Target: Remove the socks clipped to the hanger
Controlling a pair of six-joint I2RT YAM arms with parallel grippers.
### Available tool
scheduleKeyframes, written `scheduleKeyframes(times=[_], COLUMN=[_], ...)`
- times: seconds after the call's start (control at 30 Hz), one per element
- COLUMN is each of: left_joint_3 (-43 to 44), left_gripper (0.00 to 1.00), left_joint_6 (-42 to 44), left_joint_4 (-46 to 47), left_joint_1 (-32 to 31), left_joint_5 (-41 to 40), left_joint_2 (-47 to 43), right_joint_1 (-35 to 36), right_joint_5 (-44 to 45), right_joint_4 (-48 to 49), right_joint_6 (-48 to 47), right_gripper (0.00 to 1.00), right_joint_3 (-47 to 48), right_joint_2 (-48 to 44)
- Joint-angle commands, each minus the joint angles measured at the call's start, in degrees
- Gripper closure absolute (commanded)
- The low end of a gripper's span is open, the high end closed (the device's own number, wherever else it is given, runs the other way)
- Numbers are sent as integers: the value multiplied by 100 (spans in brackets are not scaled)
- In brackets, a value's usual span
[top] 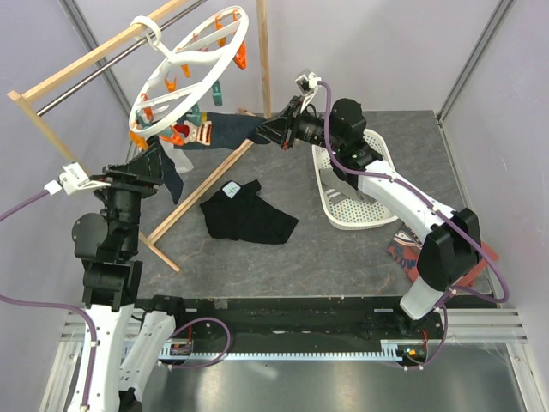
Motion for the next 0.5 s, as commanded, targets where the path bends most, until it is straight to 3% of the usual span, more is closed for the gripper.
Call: scheduleKeyframes(times=[0.0, 0.47], left_joint_3=[251, -126], left_gripper=[42, 44], left_joint_6=[-264, -414], left_joint_4=[164, 1105], left_joint_1=[22, 22], left_joint_5=[49, 560], left_joint_2=[307, 484], right_joint_1=[-28, -28], right_joint_5=[-106, -185], right_joint_4=[252, 235], right_joint_6=[149, 149], right_gripper=[100, 100], right_joint_3=[281, 141], right_joint_2=[-29, -91])
